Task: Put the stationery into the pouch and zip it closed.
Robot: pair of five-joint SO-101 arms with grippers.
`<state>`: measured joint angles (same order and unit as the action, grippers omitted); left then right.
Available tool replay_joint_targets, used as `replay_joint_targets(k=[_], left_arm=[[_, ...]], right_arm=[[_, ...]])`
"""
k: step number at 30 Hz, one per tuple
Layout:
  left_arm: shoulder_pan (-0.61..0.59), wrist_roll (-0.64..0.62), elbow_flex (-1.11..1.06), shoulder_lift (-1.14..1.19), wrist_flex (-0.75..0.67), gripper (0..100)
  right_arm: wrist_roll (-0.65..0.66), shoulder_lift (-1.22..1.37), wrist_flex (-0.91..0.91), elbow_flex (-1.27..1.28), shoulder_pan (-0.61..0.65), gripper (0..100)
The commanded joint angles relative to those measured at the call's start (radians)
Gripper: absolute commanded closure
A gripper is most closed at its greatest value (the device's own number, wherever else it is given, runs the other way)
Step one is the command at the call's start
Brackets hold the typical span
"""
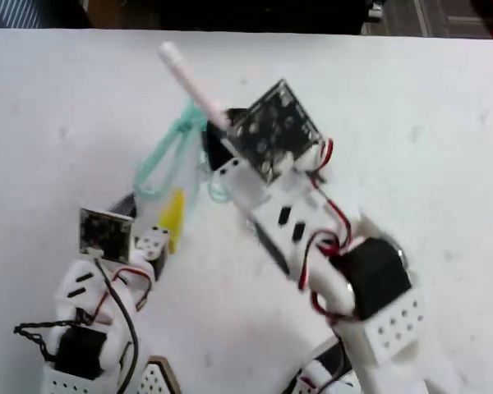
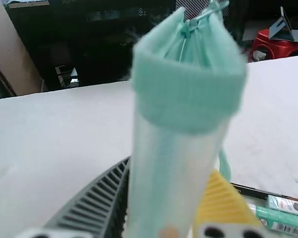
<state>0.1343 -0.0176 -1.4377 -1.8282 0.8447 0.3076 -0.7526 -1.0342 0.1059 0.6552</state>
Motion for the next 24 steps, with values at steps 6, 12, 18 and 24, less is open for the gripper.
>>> replay_joint_targets(k=[6,12,18,24], left_arm=[[0.051,0.043,0.014,-0.001,0.015,81],[0.048,0.043,0.014,-0.001,0.014,81],[0.048,0.043,0.014,-0.001,0.012,81],[0.048,0.041,0.014,-0.001,0.012,81]], right_arm=[[-0.009,-0.024,0.093,-0.083,0.176,98.1],[-0.196,-0.022,0.236,-0.009,0.140,98.1],[-0.218,-0.015,0.432,0.184,0.074,98.1],[-0.229,-0.013,0.559,0.298,0.084,98.1]])
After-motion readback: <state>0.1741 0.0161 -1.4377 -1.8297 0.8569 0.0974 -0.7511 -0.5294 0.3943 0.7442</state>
